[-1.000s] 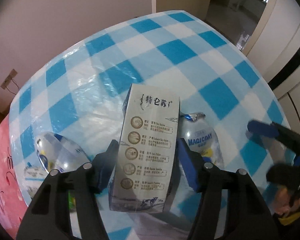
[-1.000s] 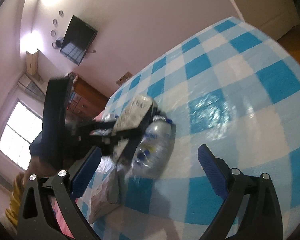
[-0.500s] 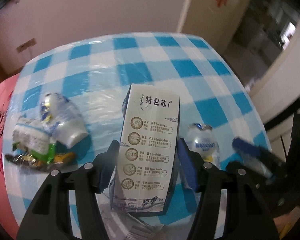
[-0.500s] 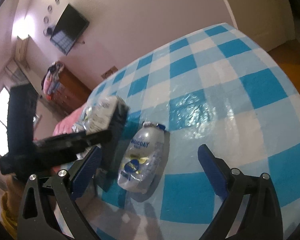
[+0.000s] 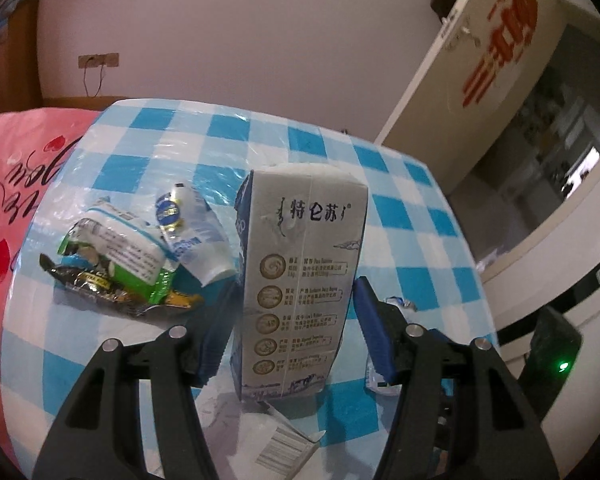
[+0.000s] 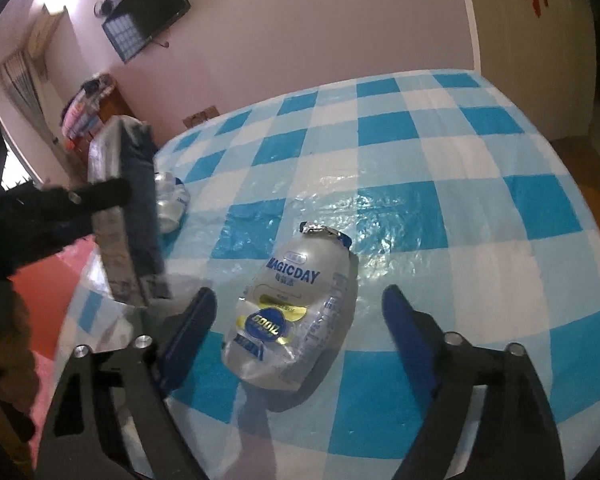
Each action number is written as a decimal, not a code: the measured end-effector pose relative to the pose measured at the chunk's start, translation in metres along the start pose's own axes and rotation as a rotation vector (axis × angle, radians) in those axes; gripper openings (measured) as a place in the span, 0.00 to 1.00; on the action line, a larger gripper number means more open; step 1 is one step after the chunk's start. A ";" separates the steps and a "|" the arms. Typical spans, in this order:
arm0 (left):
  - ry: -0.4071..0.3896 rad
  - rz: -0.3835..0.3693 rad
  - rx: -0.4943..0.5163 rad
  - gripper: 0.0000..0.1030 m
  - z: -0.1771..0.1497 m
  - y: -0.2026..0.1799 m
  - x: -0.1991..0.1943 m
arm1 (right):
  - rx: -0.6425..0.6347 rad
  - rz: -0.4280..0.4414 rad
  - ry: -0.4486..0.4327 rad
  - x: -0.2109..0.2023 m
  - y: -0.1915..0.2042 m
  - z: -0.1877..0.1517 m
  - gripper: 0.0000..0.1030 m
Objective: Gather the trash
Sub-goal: 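Grasp the MAGICDAY yogurt bottle with the right tool while the left tool holds the carton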
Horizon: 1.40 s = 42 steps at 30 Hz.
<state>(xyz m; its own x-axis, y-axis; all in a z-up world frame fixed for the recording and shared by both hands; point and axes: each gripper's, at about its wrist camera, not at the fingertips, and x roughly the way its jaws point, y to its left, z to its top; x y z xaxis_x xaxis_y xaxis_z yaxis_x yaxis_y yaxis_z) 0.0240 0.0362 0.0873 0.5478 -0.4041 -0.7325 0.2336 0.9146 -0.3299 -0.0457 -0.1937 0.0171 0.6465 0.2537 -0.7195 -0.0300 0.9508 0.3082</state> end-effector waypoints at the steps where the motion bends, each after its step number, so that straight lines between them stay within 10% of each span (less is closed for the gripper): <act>1: -0.002 -0.008 -0.005 0.58 -0.001 0.002 -0.001 | -0.015 -0.018 0.001 0.002 0.002 0.000 0.81; 17: -0.050 -0.073 -0.071 0.57 -0.009 0.033 -0.024 | -0.135 -0.181 0.018 0.017 0.028 0.001 0.65; 38: -0.100 -0.121 -0.075 0.57 -0.029 0.055 -0.070 | -0.091 -0.137 0.007 0.007 0.021 -0.004 0.62; 42: -0.111 -0.124 -0.076 0.57 -0.033 0.061 -0.079 | -0.078 -0.130 -0.013 -0.004 0.023 -0.001 0.37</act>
<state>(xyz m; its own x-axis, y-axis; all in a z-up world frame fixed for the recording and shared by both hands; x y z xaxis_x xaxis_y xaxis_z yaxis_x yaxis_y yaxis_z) -0.0313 0.1238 0.1053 0.6050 -0.5066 -0.6143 0.2458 0.8526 -0.4611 -0.0493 -0.1726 0.0262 0.6584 0.1260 -0.7420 -0.0048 0.9866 0.1633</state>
